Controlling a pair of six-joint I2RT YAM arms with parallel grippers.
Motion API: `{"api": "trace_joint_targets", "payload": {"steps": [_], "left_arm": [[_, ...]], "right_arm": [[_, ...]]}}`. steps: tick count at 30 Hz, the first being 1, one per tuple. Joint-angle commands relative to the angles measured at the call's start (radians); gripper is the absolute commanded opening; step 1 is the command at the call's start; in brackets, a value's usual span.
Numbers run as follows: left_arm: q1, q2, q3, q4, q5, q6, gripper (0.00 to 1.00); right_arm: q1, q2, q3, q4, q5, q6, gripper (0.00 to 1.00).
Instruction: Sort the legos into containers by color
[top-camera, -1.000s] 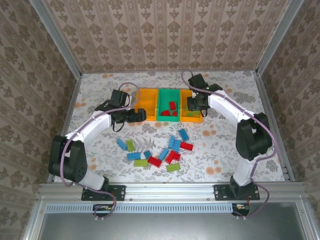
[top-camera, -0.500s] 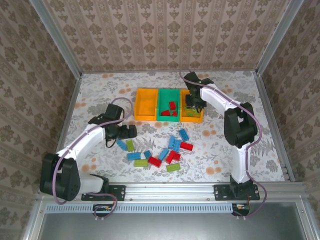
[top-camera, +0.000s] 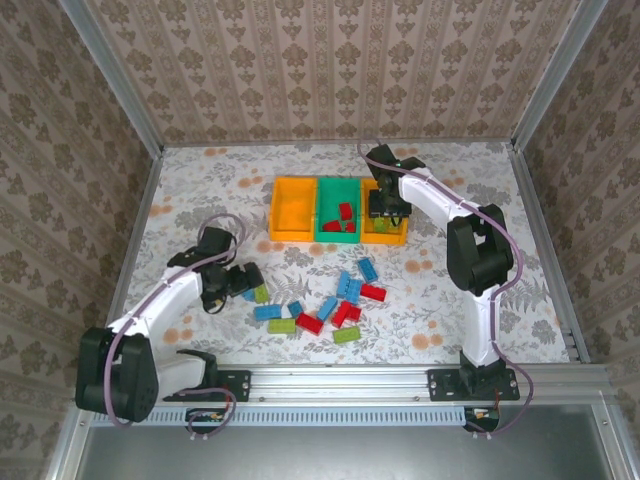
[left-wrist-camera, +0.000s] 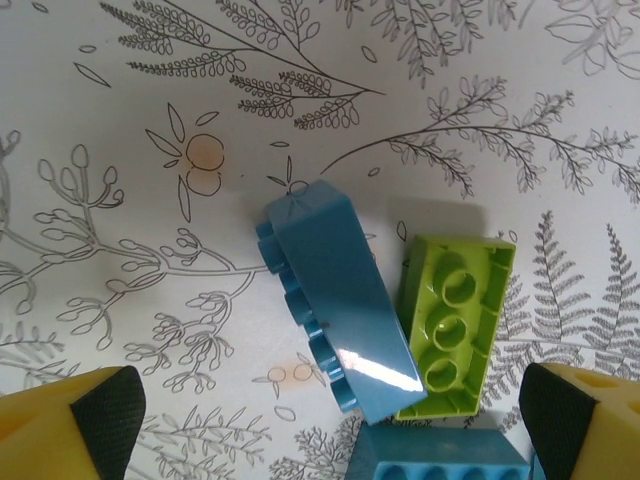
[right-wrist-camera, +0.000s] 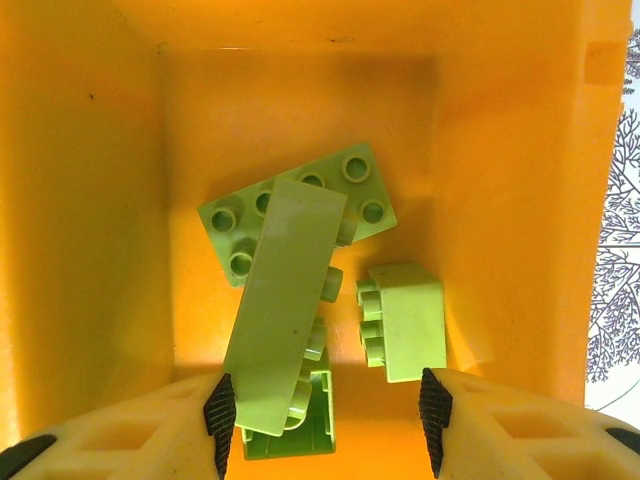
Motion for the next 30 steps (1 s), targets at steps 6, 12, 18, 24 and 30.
{"api": "trace_joint_targets", "payload": {"steps": [6,12,18,24,30], "left_arm": [[0.046,0.078,-0.025,0.096,0.084,-0.049,0.86],[0.059,0.108,-0.03,0.139,0.094,-0.048,0.58],[0.059,0.14,-0.031,0.148,0.106,-0.021,0.5],[0.059,0.136,-0.034,0.153,0.107,-0.012,0.32],[0.059,0.088,-0.001,0.115,0.08,0.005,0.24]], "right_arm": [[-0.004,-0.03,-0.041,0.02,0.016,-0.015,0.59],[-0.004,-0.047,-0.056,0.018,0.031,-0.021,0.6],[-0.004,-0.058,-0.056,0.022,0.03,-0.019,0.61],[-0.005,-0.064,-0.055,0.022,0.027,-0.014,0.61],[-0.004,-0.083,-0.057,0.032,0.028,-0.018,0.64]]}}
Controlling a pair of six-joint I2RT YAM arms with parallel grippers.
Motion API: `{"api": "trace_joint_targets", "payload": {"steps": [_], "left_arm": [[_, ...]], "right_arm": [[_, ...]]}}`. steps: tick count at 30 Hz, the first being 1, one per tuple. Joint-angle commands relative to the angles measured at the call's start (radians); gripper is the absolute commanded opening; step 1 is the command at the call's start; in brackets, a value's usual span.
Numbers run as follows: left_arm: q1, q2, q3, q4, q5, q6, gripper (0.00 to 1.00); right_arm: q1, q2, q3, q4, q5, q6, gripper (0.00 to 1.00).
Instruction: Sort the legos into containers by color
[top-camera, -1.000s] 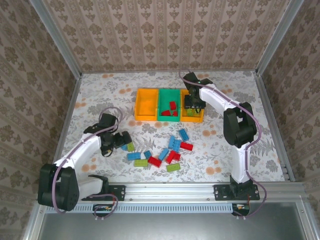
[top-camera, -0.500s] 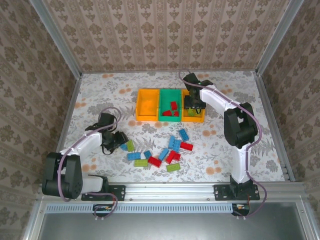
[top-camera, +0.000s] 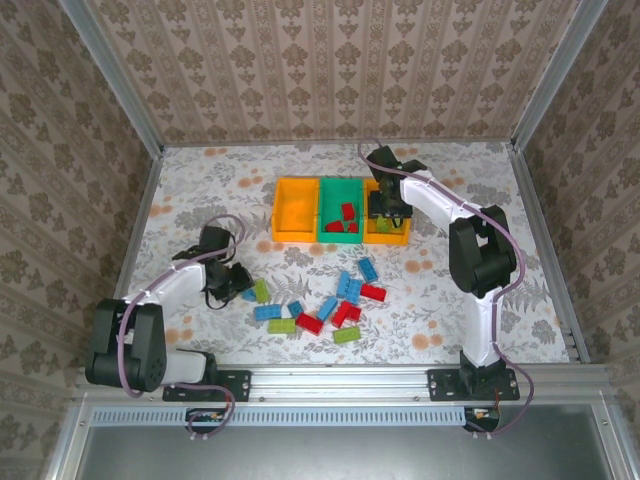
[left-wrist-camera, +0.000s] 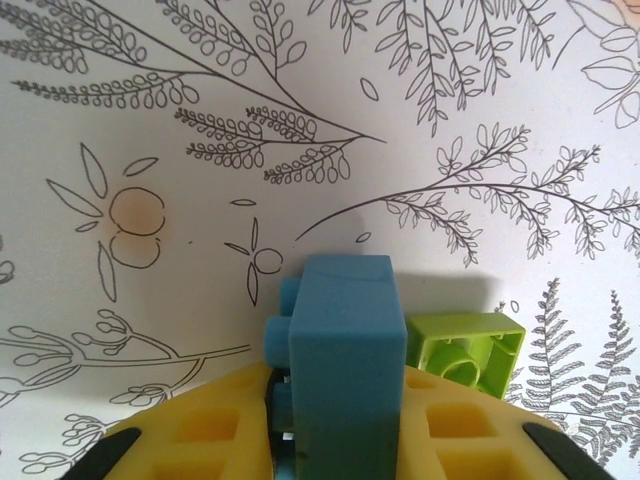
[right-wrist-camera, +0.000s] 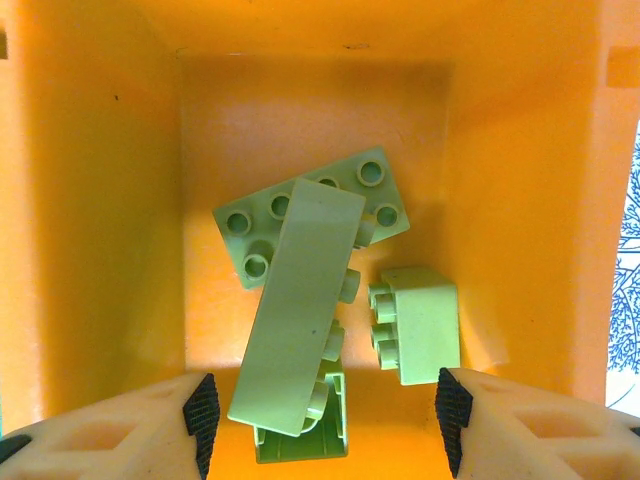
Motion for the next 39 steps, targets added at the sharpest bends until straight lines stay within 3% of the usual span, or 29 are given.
{"api": "trace_joint_targets", "payload": {"steps": [1,10,21,26,32,39], "left_arm": [[0.008,-0.046,0.031,-0.043,-0.021,0.024,0.24],[0.007,-0.06,0.19,-0.045,0.001,0.062,0.24],[-0.05,0.2,0.543,0.042,0.117,0.172,0.25],[-0.093,0.342,0.688,0.058,0.152,0.218,0.26],[-0.115,0.451,0.769,0.082,0.186,0.223,0.28],[-0.13,0.518,0.791,0.105,0.186,0.207,0.39]], "right_arm": [[-0.004,-0.059,-0.011,-0.008,0.02,-0.001,0.64],[0.009,-0.172,-0.111,0.092,-0.049,-0.027,0.65],[0.156,-0.351,-0.384,0.187,-0.098,-0.055,0.68],[0.253,-0.319,-0.42,0.16,-0.04,-0.047,0.73],[0.293,-0.248,-0.437,0.142,-0.038,0.007,0.74],[0.296,-0.172,-0.422,0.1,0.011,0.024,0.73]]}}
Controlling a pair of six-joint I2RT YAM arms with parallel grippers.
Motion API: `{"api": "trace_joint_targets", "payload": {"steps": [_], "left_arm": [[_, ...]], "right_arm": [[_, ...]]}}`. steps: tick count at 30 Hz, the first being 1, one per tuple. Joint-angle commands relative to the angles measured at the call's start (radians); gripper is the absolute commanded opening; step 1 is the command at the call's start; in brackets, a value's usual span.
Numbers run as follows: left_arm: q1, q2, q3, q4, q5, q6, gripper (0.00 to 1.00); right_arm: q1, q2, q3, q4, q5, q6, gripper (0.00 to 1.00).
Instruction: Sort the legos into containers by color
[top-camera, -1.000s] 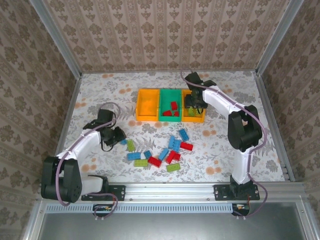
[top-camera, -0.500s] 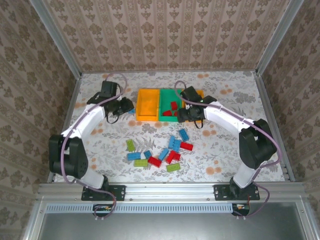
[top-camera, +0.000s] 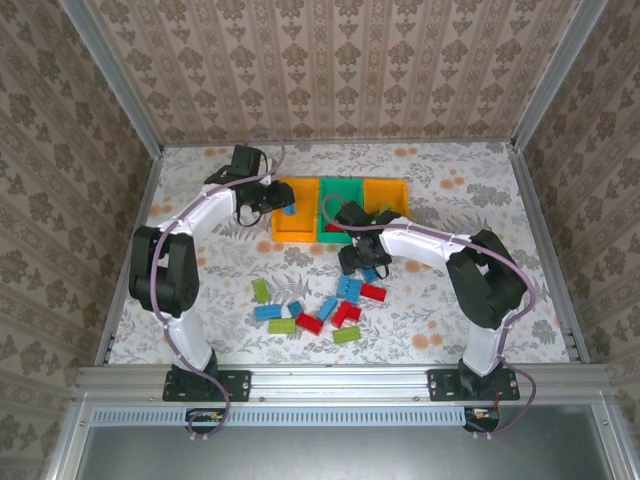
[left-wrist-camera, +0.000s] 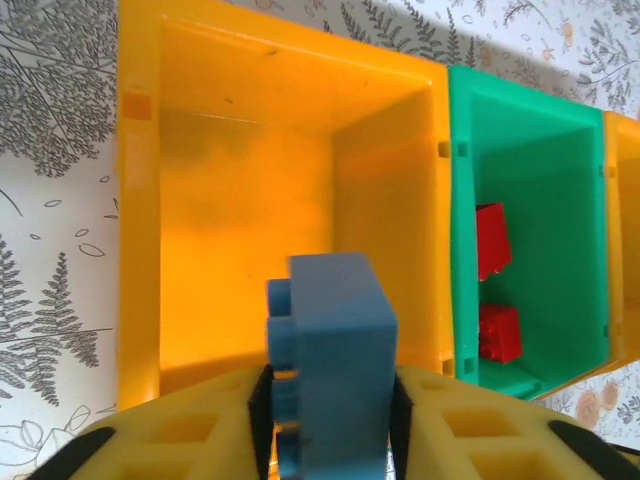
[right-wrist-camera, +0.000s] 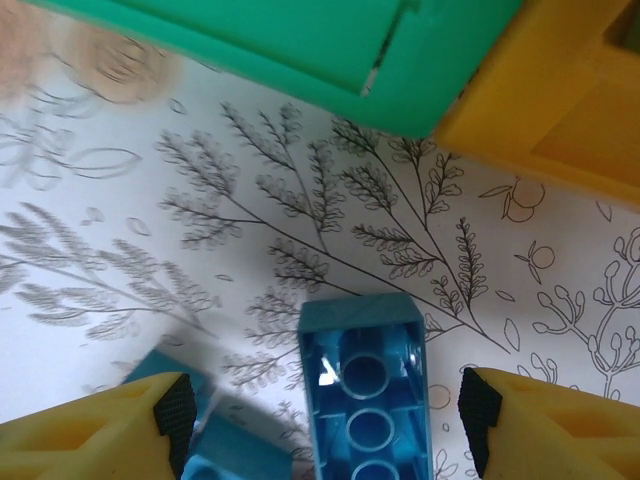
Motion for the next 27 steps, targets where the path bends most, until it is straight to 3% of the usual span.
{"api": "trace_joint_targets", "payload": {"steps": [1,12,21,27], "left_arm": [[-0.011,0.005,0.018,0.028,0.016,0.003,0.42],[-0.042,-0.051,-0.052,0.069,0.006,-0.002,0.66],[-0.039,-0.126,-0.122,0.069,-0.022,-0.003,0.69],[-0.023,-0.19,-0.188,0.064,-0.05,0.007,0.72]], "right_arm": [[0.004,0.029,-0.002,-0.057,0.065,0.024,0.73],[-0.001,0.065,-0.029,-0.047,0.081,0.015,0.61],[-0.001,0.025,-0.049,-0.016,0.067,0.017,0.29],[0.0,-0.083,-0.005,0.008,0.041,0.015,0.27]]}}
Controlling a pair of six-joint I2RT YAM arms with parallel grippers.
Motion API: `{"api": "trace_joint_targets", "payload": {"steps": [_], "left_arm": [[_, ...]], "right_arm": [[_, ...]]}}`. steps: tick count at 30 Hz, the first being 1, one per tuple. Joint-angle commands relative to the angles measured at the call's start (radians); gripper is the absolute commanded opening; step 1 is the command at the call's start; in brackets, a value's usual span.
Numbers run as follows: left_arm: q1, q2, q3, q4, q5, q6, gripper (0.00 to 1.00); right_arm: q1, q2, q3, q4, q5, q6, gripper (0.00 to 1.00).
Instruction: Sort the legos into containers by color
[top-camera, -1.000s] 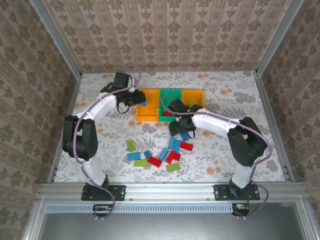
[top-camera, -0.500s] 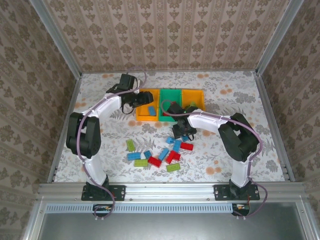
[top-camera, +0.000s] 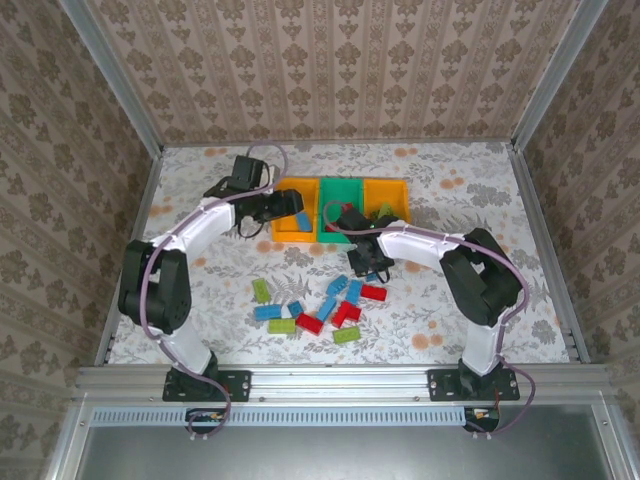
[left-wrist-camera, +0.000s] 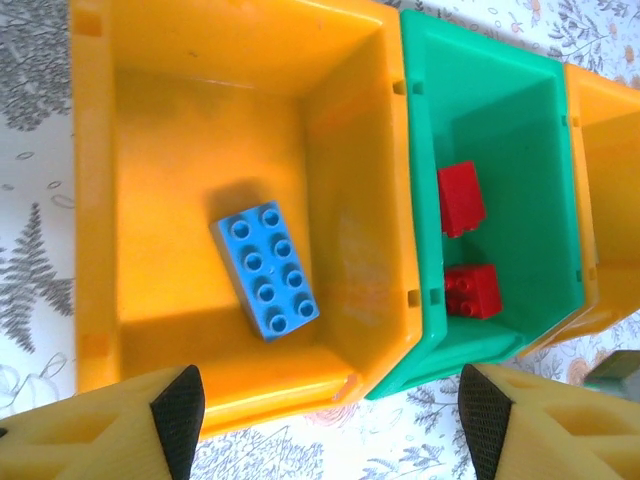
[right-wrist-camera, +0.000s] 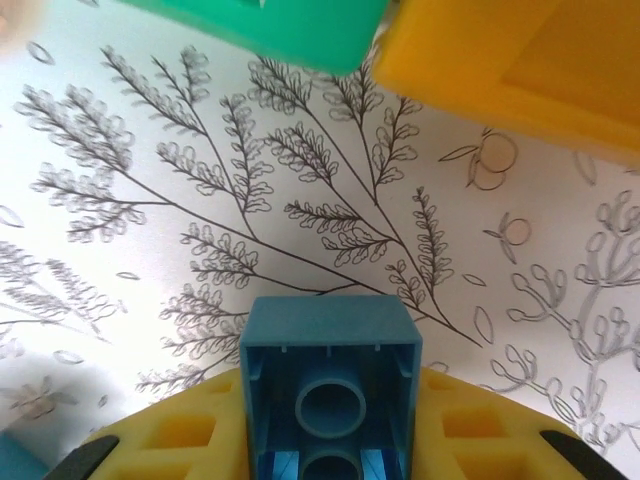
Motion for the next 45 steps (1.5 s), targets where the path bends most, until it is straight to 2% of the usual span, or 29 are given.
{"api": "trace_joint_targets", "payload": {"steps": [1,7,13,17,28,31,33,34,39,45], "left_arm": [[0.015,-0.058,-0.042,-0.004,-0.023,0.018,0.72],[0.027,-0.12,-0.116,-0.013,-0.035,0.048,0.76],[0.029,-0.189,-0.216,-0.014,-0.036,0.066,0.8],[0.024,-0.234,-0.283,-0.015,-0.028,0.084,0.83],[-0.04,-0.335,-0.421,-0.004,-0.046,0.109,0.87],[-0.069,-0.35,-0.428,-0.002,-0.054,0.123,0.87],[-0.086,-0.356,-0.429,0.003,-0.058,0.132,0.88],[-0.087,-0.36,-0.428,0.008,-0.058,0.136,0.88],[-0.209,-0.355,-0.408,0.033,-0.051,0.177,0.88],[-0.341,-0.274,-0.362,0.033,-0.02,0.23,0.88]], "right_arm": [[-0.002,-0.092,0.049,0.01,-0.021,-0.004,0.27],[-0.016,-0.063,0.201,0.092,-0.205,0.042,0.27],[-0.067,0.072,0.345,0.246,-0.441,0.196,0.27],[-0.084,0.163,0.448,0.296,-0.512,0.277,0.28],[-0.101,0.357,0.676,0.293,-0.541,0.393,0.33],[-0.106,0.388,0.711,0.273,-0.539,0.396,0.46],[-0.107,0.392,0.717,0.271,-0.541,0.398,0.59],[-0.108,0.39,0.717,0.272,-0.541,0.399,0.62],[-0.108,0.342,0.695,0.275,-0.539,0.387,0.7],[-0.12,0.232,0.601,0.283,-0.519,0.366,0.71]]}}
